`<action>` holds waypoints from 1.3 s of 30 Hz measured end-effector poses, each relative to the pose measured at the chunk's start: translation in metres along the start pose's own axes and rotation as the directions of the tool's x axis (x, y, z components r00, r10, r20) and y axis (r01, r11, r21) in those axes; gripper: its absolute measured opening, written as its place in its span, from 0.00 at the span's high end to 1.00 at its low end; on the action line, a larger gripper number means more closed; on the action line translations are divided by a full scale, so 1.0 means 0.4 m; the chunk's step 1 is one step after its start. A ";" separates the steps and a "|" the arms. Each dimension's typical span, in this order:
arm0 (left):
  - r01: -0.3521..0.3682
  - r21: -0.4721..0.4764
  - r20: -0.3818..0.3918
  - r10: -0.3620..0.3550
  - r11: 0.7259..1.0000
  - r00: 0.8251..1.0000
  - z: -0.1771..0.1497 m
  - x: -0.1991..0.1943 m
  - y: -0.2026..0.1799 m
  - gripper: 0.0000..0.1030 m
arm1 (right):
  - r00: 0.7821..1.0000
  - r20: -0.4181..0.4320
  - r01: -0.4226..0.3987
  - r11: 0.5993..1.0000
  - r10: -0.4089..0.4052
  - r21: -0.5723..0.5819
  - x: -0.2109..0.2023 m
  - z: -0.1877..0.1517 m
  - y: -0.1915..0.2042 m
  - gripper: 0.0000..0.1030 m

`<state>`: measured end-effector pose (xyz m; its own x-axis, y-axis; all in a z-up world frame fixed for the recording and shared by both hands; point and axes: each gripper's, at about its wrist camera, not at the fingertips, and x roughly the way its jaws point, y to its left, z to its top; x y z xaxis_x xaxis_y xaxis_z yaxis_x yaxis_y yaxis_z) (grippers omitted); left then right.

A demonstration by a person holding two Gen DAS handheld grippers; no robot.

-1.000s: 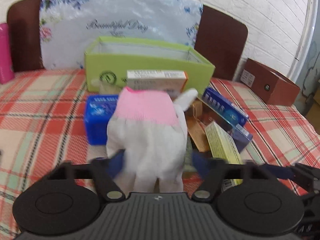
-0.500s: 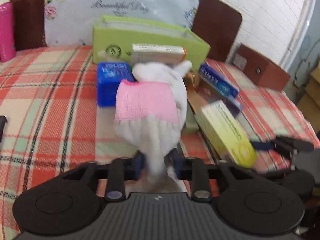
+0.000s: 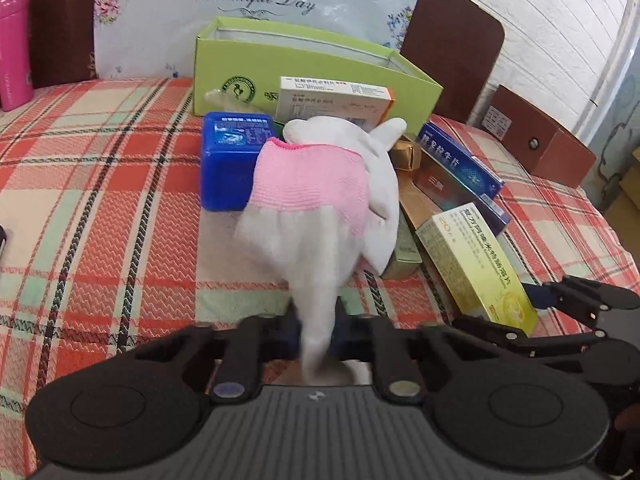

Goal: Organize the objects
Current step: 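Carry glove and yellow box into the lime-green box and open both grippers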

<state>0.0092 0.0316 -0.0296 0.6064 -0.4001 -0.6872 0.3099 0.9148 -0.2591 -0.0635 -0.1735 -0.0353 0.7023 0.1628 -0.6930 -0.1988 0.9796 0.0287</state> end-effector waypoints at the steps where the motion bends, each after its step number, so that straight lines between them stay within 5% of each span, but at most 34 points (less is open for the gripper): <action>1: 0.016 0.001 0.001 -0.016 1.000 1.000 0.002 -0.005 0.001 0.92 | 1.000 -0.002 -0.004 1.000 0.004 -0.006 -0.003 0.001 0.001 0.37; 7: 0.100 0.050 0.077 -0.103 0.994 0.992 0.053 -0.071 -0.008 0.94 | 0.996 0.046 -0.070 0.998 0.070 -0.007 -0.063 0.033 -0.015 0.37; 16: 0.077 0.115 0.288 -0.107 0.990 0.952 0.209 -0.148 -0.035 0.94 | 0.975 0.213 -0.064 0.998 0.067 -0.020 -0.107 0.169 -0.050 0.37; 25: 0.076 0.097 0.343 -0.105 0.992 0.933 0.398 -0.070 -0.055 0.94 | 0.946 0.324 -0.033 0.999 0.031 0.003 -0.040 0.367 -0.085 0.37; 34: 0.052 0.064 0.315 -0.069 0.997 0.947 0.563 0.103 -0.047 0.94 | 0.954 0.283 0.074 0.991 -0.103 0.111 0.166 0.532 -0.162 0.37; 39: 0.042 0.028 0.241 -0.048 0.999 0.969 0.610 0.215 -0.020 0.94 | 0.964 0.224 0.117 0.984 -0.146 0.134 0.273 0.571 -0.187 0.37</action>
<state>0.2375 -0.0239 0.0788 0.7494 -0.4449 -0.4903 0.3554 0.8951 -0.2691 0.1844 -0.2022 0.0515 0.8589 0.0407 -0.5104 -0.0216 0.9988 0.0433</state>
